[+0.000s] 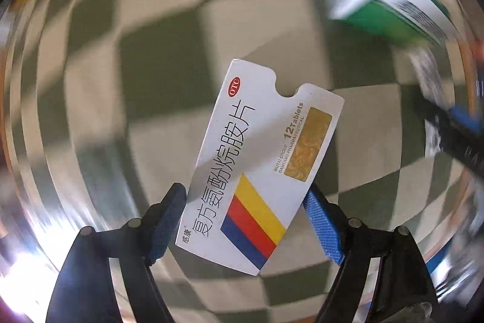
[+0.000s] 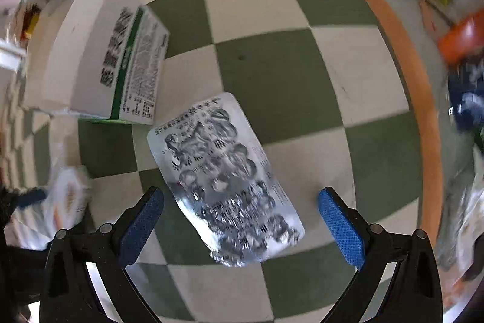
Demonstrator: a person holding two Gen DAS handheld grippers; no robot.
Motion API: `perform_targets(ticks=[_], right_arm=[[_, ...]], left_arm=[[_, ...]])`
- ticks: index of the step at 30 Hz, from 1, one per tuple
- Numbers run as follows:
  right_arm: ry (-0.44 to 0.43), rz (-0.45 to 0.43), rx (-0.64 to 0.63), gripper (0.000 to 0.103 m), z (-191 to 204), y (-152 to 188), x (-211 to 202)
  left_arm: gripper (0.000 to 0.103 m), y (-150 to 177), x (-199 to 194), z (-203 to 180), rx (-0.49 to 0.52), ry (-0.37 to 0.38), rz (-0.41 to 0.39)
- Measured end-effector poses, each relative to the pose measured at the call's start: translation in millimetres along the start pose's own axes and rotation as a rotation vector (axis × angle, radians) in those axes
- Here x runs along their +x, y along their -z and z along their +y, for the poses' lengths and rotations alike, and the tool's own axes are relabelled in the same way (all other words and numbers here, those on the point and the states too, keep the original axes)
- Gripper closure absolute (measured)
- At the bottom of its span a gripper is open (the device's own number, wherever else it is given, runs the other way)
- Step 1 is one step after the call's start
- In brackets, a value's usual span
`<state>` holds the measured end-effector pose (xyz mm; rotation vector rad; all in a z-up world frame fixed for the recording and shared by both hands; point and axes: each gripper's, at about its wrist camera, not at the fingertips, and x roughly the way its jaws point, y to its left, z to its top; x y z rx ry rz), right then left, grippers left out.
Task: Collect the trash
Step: 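Grasp the striped medicine box with left tool while right tool grasps silver blister pack, then carry both items over the bin and open both tools to drop them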
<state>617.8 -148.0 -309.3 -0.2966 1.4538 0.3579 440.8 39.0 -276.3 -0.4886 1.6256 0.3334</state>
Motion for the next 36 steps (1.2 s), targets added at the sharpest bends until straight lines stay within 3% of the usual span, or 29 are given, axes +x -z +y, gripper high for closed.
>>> perform_targets(ticks=[2,5,9,11,20,24,31,36], right_arm=[[0.021,-0.033,-0.028,0.027,9,5,-6],[0.009,0.0,-0.047,0.034,18,16,-9],[-0.011,0.061,-0.099,0.034,34,45,-9],[-0.014,0.08,-0.101,0.033,40,57,-9],[0.013,0.035,-0.099,0.035,46,61,-8],[-0.038,0.024,-0.031,0.036,45,94,-15],[-0.097,-0.069,0.012,0.036,47,119,-56],[-0.134,-0.117,-0.005,0.036,59,139,-100]], left_arm=[[0.023,11,3,6,-0.057,0.035,-0.001],[0.024,17,12,-4,-0.004,-0.005,-0.01],[0.024,26,12,-19,0.075,-0.073,-0.074],[0.029,32,12,-22,0.079,-0.064,-0.091],[0.029,54,11,-15,0.033,-0.066,-0.133],[0.029,65,0,-15,0.029,-0.059,-0.177],[0.029,107,-25,4,-0.013,-0.023,-0.244],[0.029,156,-45,34,-0.039,0.015,-0.302]])
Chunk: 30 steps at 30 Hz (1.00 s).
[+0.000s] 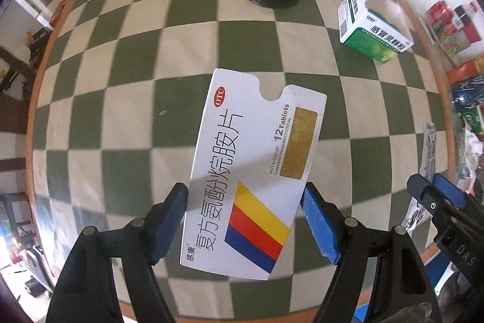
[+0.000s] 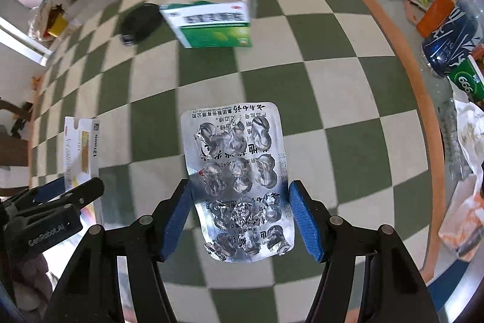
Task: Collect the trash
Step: 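Carry both items over the bin and open both tools to drop them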
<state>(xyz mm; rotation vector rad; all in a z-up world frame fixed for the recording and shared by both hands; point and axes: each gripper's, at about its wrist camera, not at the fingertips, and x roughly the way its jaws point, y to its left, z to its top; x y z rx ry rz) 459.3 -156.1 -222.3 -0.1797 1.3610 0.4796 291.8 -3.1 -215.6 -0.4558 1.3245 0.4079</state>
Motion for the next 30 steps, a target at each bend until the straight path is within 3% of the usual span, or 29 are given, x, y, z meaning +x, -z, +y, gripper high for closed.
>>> perform_targets(ticks=[7,13,18,24,30], right_arm=[[-0.034,-0.09,0.011,0.036,43,64,-52],[-0.031,-0.176,0.035,0.036,86,162,-100],[-0.057,-0.137,0.098,0.036,114,264,-113],[-0.055,0.005,0.131,0.036,127,359,-71],[-0.102,0.193,0.216,0.036,111,426,37]], left_arm=[[0.029,23,-56,54,-0.025,0.081,-0.084],[0.029,99,-84,102,-0.013,0.159,-0.125],[0.029,173,-84,145,-0.031,0.206,-0.064],[0.029,239,-34,176,-0.076,0.237,0.092],[0.029,271,76,196,-0.158,0.258,0.24]])
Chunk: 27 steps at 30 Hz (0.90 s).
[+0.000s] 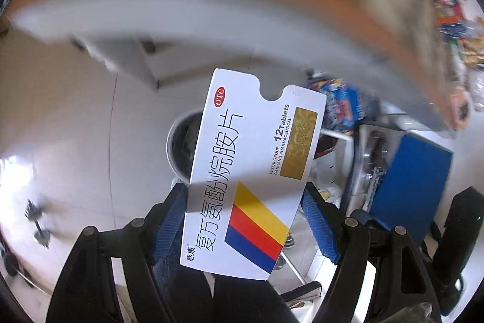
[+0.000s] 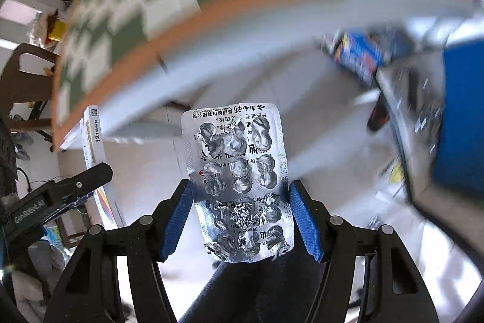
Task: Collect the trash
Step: 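Carry both items over the bin and open both tools to drop them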
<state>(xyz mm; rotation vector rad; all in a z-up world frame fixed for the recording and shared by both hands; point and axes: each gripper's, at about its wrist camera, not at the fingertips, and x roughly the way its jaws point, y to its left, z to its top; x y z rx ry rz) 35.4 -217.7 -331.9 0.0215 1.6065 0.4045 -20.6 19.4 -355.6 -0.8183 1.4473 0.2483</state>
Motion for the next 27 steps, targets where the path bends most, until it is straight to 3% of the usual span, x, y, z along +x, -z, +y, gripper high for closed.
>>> perform_targets(ticks=[5,9,13,15,16,17,19,24,27], right_arm=[[-0.041,0.097,0.056,0.036,-34,5,121],[-0.047,0.148,0.079,0.036,-54,5,223],[-0.068,0.2,0.08,0.035,-68,4,313],[-0.071,0.225,0.065,0.034,-71,3,347],[-0.074,0.231,0.063,0.025,-74,3,358],[-0.078,0.238,0.063,0.009,-76,4,371],[-0.076,0.238,0.055,0.0,-76,4,380],[0.01,0.214,-0.003,0.0,-71,5,366],[0.095,0.181,-0.066,0.0,-64,6,345]], left_arm=[[0.029,-24,122,44,-0.056,0.026,0.118],[0.028,-38,199,69,-0.056,-0.003,0.164],[0.003,-46,259,92,-0.059,-0.051,0.186],[0.003,-44,273,99,-0.058,-0.087,0.191],[0.003,-42,277,101,-0.055,-0.104,0.187],[0.003,-39,277,103,-0.05,-0.118,0.179],[0.003,-33,272,104,-0.04,-0.15,0.152],[0.003,-15,243,100,0.056,-0.307,0.065],[0.003,-6,222,93,0.075,-0.329,0.039]])
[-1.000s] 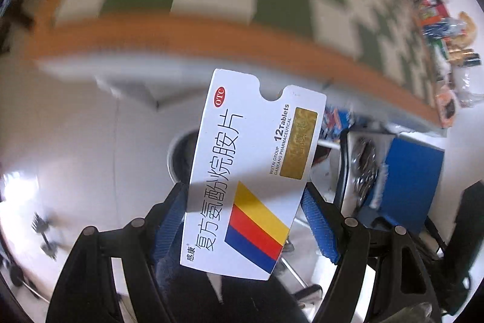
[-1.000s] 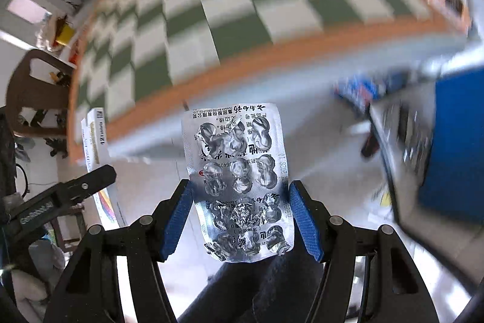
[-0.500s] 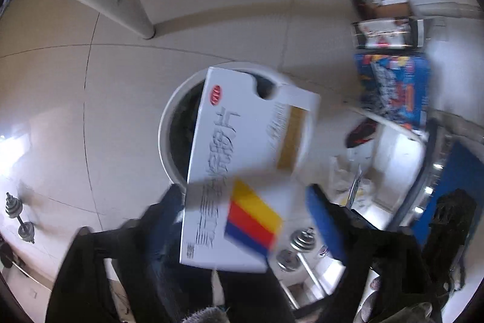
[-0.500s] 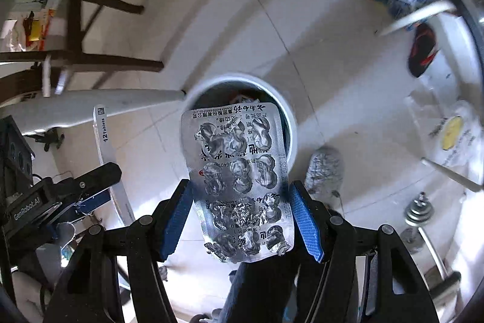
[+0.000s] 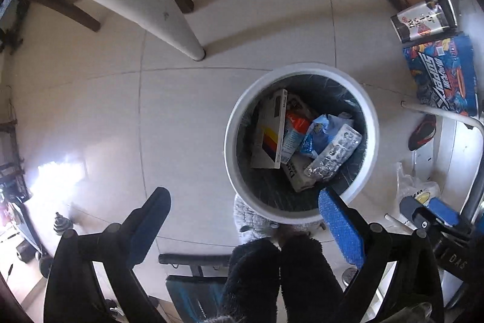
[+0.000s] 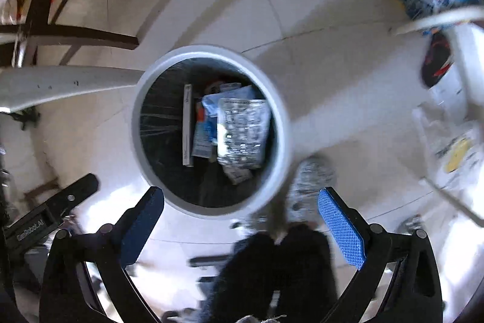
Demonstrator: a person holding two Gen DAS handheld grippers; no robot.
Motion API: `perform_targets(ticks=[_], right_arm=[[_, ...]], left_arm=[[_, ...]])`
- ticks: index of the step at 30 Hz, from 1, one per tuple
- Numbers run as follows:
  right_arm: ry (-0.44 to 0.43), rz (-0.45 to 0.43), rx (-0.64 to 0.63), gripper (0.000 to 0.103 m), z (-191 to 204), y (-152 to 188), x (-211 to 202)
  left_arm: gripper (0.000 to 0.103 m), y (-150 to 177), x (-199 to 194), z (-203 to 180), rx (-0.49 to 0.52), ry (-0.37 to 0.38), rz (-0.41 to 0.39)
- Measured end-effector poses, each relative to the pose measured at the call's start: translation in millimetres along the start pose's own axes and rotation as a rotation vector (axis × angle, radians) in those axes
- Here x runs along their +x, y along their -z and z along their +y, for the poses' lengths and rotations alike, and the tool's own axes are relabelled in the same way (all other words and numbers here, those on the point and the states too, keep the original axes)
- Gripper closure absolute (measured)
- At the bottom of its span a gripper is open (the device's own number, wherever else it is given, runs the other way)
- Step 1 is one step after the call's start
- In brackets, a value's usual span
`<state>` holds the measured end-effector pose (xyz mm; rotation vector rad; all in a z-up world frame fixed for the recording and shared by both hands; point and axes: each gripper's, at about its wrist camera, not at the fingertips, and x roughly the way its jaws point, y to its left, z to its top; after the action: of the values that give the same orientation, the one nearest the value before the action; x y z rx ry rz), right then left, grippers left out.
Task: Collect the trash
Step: 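Carry both items over the bin and open both tools to drop them, then raise both tools back toward the table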
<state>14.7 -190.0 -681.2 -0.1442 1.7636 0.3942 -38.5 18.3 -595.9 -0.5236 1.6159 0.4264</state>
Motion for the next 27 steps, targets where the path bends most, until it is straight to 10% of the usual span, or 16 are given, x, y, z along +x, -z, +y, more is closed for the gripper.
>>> perform_targets(ticks=[27], right_arm=[[0.09,-0.147,-0.149,0.0,54,87,-274]], left_arm=[[0.003,95,-225,-7,-0.006,0.026,-0.106]])
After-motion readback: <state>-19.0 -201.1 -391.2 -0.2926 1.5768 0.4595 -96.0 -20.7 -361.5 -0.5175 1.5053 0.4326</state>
